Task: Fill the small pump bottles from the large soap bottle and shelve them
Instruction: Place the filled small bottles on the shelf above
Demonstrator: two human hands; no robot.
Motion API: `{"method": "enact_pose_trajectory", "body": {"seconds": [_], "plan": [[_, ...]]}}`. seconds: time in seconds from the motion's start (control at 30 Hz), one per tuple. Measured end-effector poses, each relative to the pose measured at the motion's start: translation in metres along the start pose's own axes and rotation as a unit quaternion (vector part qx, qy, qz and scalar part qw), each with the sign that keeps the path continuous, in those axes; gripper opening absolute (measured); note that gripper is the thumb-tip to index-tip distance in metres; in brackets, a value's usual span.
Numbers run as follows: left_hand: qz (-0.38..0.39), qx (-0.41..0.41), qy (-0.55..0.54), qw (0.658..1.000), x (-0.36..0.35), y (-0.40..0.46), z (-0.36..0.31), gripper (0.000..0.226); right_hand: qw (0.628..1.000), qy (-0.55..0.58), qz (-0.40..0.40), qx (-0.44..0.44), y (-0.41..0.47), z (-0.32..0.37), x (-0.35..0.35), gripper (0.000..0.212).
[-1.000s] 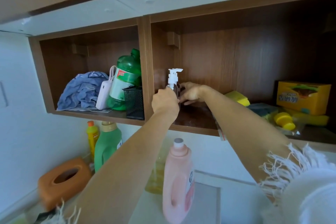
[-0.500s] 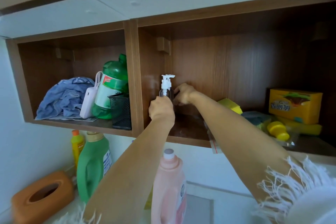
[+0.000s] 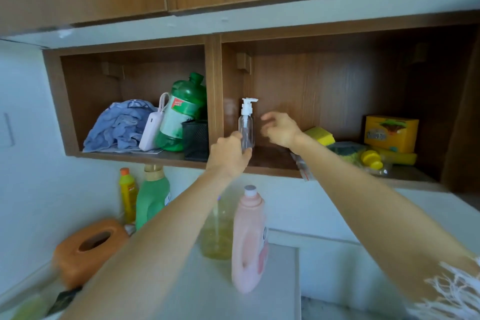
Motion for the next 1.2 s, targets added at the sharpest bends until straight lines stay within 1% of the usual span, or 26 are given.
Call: {"method": "enact_pose_trajectory", "body": {"seconds": [0.1,0.23,0.33,0.4,0.53,0.63,0.73,0.83,0.93,1.0,1.07,1.2], "plan": [[0.005,-0.018,-0.045,0.999,0.022,-0.047,0.021,0.03,0.998,0.039,-0.007,0.042,-0.063,0.018,-0.011,0.026],[0.04,-0.018,-0.093,0.995,0.049,-0.122,0.063,0.039,0.995,0.074,0.039,0.046,-0.156,0.028,-0.058,0.028],[0.058,-0.005,-0.123,0.991,0.059,-0.183,0.111,0.037,0.984,0.119,0.132,-0.001,-0.218,0.024,-0.118,0.035],[0.058,0.011,-0.152,0.987,0.063,-0.226,0.149,0.035,0.974,0.119,0.19,-0.039,-0.254,0.018,-0.161,0.041],[0.032,0.06,-0.217,0.974,0.065,-0.288,0.21,0.034,0.95,0.048,0.294,-0.089,-0.307,0.003,-0.227,0.047],[0.036,0.084,-0.244,0.965,0.059,-0.333,0.25,0.046,0.935,0.011,0.336,-0.112,-0.337,-0.013,-0.267,0.062],[0.038,0.14,-0.251,0.957,0.051,-0.367,0.285,0.066,0.932,-0.013,0.338,-0.131,-0.36,-0.03,-0.299,0.069],[0.071,0.222,-0.198,0.952,0.039,-0.383,0.313,0.077,0.934,-0.033,0.323,-0.15,-0.374,-0.04,-0.322,0.073],[0.108,0.299,-0.203,0.926,0.025,-0.388,0.332,0.085,0.939,-0.039,0.3,-0.16,-0.38,-0.045,-0.34,0.072],[0.143,0.312,-0.212,0.915,0.014,-0.387,0.337,0.081,0.944,-0.029,0.285,-0.164,-0.382,-0.048,-0.346,0.065],[0.174,0.307,-0.211,0.912,0.004,-0.384,0.342,0.076,0.947,-0.025,0.272,-0.171,-0.382,-0.051,-0.352,0.061],[0.213,0.291,-0.211,0.908,-0.012,-0.377,0.344,0.068,0.951,-0.009,0.248,-0.185,-0.383,-0.054,-0.357,0.053]]}}
Point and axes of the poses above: each hand's wrist, its own y-axis towards the middle knuckle, its own x-axis out of the back of the hand, z = x × y, the point moved 1 cm from there along y, towards the middle knuckle, and after that the axes turned 5 degrees about y, right-handed, at the moved point
